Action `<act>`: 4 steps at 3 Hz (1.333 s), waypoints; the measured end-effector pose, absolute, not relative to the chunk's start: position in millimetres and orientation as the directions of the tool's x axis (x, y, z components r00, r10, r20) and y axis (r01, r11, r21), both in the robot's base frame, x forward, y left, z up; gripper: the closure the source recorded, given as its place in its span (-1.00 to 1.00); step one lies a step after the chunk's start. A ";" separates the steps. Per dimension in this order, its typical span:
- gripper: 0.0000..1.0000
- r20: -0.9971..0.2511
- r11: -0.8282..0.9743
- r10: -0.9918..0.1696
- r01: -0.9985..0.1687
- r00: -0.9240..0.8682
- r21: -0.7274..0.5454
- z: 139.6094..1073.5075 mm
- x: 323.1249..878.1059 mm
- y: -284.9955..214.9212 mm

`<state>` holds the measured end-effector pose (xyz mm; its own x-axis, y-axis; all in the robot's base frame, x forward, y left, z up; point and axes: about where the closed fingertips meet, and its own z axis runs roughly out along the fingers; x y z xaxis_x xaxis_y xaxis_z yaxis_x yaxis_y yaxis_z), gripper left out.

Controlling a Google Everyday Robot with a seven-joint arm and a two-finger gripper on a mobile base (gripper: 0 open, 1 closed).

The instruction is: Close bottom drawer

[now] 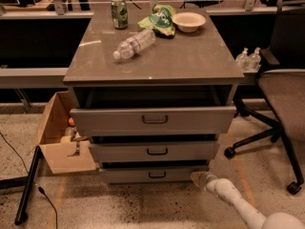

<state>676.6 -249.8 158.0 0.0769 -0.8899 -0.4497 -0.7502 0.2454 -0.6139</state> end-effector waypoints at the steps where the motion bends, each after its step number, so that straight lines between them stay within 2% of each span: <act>1: 1.00 -0.497 0.224 -0.862 -0.805 0.099 -0.549 166.7 655.3 -254.4; 3: 1.00 -0.593 0.134 -0.800 -0.936 0.093 -0.327 213.4 581.7 -260.8; 4: 1.00 -0.626 0.118 -0.778 -0.965 0.056 -0.233 248.7 561.0 -262.9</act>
Offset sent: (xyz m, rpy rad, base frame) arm -0.1083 -0.0139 0.0605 0.1712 0.3524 0.2630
